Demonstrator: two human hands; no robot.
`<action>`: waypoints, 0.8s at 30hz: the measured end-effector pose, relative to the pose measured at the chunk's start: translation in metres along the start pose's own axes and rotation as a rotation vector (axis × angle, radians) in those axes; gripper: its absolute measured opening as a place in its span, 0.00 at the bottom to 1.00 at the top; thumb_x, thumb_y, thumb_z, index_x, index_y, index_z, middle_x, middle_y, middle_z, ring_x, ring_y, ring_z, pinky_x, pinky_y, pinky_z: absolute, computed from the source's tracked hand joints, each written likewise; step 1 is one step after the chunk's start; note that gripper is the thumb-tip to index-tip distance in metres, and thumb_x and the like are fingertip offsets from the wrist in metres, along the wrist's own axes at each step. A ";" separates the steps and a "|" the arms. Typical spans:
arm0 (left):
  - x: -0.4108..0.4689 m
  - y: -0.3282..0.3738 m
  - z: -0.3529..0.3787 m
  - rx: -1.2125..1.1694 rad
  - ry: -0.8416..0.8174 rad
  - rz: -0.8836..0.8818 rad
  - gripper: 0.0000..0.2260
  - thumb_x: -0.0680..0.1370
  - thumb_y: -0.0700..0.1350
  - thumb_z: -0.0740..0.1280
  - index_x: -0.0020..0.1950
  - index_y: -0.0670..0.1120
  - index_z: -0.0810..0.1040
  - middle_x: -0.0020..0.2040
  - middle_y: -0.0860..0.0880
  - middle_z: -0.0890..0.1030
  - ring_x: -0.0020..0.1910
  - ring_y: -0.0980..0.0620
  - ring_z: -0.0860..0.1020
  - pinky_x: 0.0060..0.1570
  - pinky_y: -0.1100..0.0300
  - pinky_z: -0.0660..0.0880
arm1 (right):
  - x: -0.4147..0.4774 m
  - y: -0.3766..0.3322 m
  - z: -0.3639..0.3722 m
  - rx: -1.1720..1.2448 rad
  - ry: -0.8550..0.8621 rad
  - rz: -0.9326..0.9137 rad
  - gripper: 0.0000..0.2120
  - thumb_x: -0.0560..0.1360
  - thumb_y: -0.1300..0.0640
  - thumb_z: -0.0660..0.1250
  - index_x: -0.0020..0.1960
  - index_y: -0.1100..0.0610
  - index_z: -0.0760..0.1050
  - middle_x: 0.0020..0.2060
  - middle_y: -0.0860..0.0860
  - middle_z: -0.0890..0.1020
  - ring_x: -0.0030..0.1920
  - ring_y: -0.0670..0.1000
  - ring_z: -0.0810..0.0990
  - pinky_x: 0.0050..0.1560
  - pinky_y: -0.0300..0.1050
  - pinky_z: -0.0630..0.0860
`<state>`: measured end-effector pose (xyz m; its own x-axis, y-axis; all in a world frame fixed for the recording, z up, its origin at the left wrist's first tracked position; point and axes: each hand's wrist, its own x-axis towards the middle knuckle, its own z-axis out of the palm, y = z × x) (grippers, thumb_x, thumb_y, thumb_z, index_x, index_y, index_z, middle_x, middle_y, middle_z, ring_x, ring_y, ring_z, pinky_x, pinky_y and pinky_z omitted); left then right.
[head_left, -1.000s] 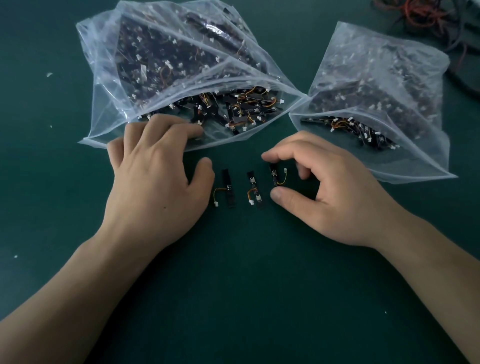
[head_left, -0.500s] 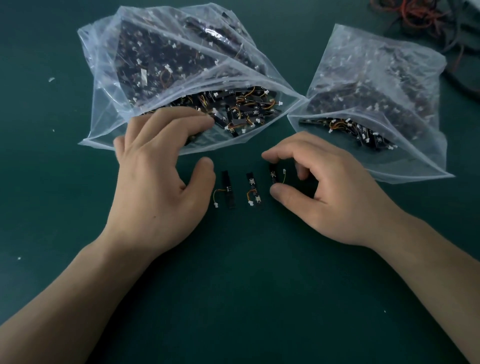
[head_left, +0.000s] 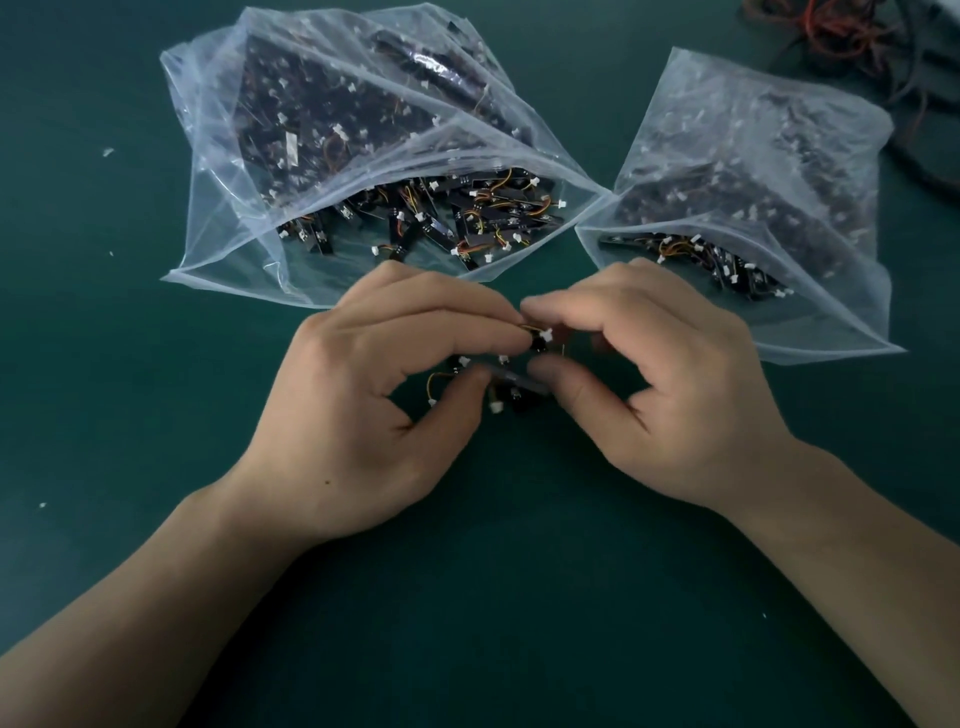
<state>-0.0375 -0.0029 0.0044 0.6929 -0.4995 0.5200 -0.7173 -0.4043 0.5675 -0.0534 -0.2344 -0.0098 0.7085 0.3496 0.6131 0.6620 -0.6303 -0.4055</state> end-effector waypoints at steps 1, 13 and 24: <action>0.000 0.000 0.000 -0.009 0.014 -0.007 0.11 0.76 0.32 0.71 0.55 0.43 0.87 0.56 0.51 0.84 0.53 0.50 0.83 0.57 0.58 0.76 | 0.000 0.001 0.000 0.008 -0.010 0.018 0.07 0.82 0.60 0.71 0.57 0.63 0.83 0.46 0.53 0.83 0.44 0.53 0.79 0.46 0.48 0.76; -0.003 -0.019 0.004 -0.277 0.229 -0.195 0.18 0.79 0.30 0.68 0.62 0.49 0.80 0.49 0.51 0.81 0.45 0.46 0.80 0.48 0.59 0.75 | 0.000 -0.007 -0.009 0.066 -0.039 0.180 0.05 0.79 0.59 0.69 0.45 0.59 0.80 0.32 0.46 0.77 0.32 0.45 0.75 0.34 0.39 0.69; 0.000 -0.015 0.001 -0.261 0.217 -0.299 0.21 0.77 0.32 0.64 0.63 0.53 0.81 0.45 0.52 0.77 0.44 0.49 0.76 0.45 0.61 0.72 | 0.004 -0.014 -0.002 -0.257 -0.313 0.087 0.11 0.77 0.47 0.71 0.50 0.54 0.83 0.44 0.49 0.77 0.44 0.53 0.75 0.44 0.52 0.73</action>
<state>-0.0268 0.0024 -0.0048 0.8863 -0.2069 0.4143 -0.4598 -0.2857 0.8408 -0.0607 -0.2259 -0.0001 0.8257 0.4562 0.3317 0.5415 -0.8058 -0.2397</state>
